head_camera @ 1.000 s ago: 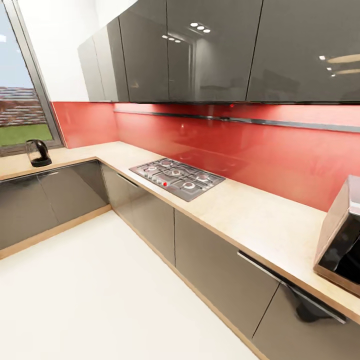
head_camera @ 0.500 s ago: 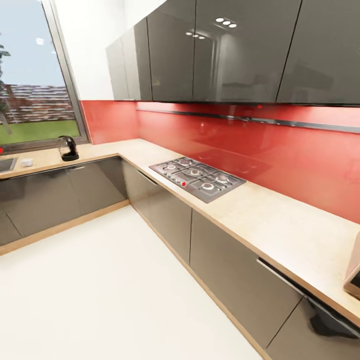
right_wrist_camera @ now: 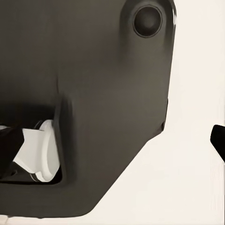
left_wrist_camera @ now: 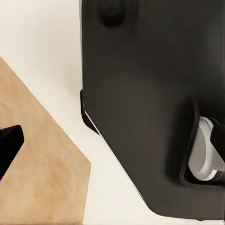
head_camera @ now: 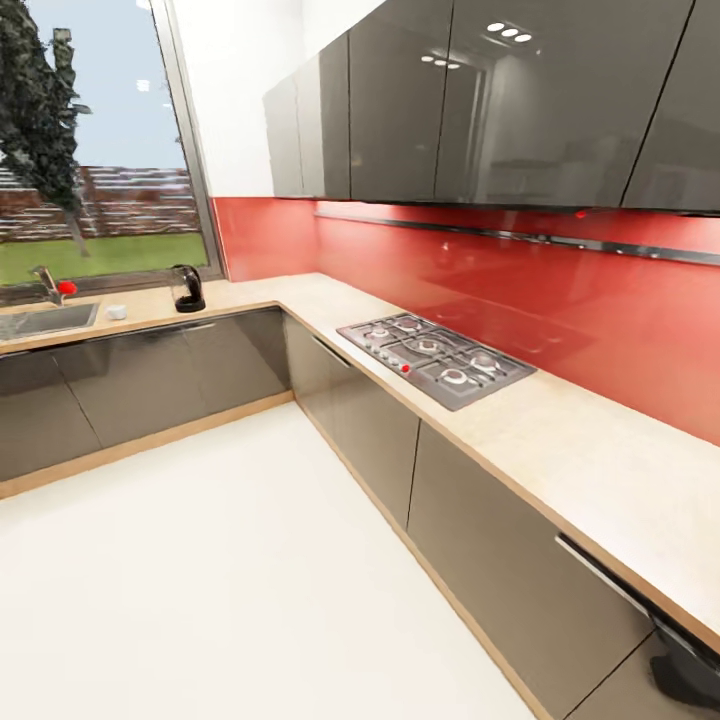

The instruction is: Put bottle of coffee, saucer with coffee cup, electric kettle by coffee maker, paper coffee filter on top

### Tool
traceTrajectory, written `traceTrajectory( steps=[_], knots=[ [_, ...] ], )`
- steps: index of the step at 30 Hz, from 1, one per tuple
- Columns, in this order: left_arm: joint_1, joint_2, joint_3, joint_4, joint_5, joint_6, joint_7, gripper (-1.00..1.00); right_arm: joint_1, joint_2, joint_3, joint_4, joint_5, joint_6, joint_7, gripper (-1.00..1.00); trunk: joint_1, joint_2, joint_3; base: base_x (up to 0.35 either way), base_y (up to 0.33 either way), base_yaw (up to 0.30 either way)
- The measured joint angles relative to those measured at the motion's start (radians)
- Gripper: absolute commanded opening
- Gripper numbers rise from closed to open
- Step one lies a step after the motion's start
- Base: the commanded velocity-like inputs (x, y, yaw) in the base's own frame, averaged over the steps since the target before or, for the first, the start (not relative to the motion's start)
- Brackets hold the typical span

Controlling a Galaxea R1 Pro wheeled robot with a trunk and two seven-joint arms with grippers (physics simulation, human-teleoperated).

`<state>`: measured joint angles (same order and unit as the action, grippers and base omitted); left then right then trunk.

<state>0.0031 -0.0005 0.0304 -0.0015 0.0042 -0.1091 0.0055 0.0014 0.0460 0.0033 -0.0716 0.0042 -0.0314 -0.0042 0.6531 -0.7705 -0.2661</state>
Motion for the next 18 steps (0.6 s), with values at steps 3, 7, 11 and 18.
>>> traceTrajectory(
  steps=[3,7,11,18],
  knots=[
    [0.0,-0.001,-0.001,0.0,0.0,0.0,0.0,1.0,0.0,0.0,0.0,0.0,0.0,0.0,0.0,1.0,-0.012,0.021,0.007,0.0,0.0,0.251],
    [0.0,-0.001,-0.001,0.0,0.0,0.0,0.0,1.0,0.0,0.0,0.0,0.0,0.0,0.0,0.0,1.0,-0.027,0.049,0.016,0.0,0.0,0.251],
    [0.0,-0.001,-0.001,0.0,0.0,0.0,0.0,1.0,0.0,0.001,0.0,0.0,0.0,0.0,0.0,1.0,-0.042,0.077,0.024,0.0,0.0,0.251],
    [0.0,-0.001,0.0,0.0,0.0,0.0,0.0,1.0,0.0,0.0,0.0,0.0,0.0,0.0,0.0,1.0,-0.069,0.126,0.04,0.0,0.0,0.251]
  ],
)
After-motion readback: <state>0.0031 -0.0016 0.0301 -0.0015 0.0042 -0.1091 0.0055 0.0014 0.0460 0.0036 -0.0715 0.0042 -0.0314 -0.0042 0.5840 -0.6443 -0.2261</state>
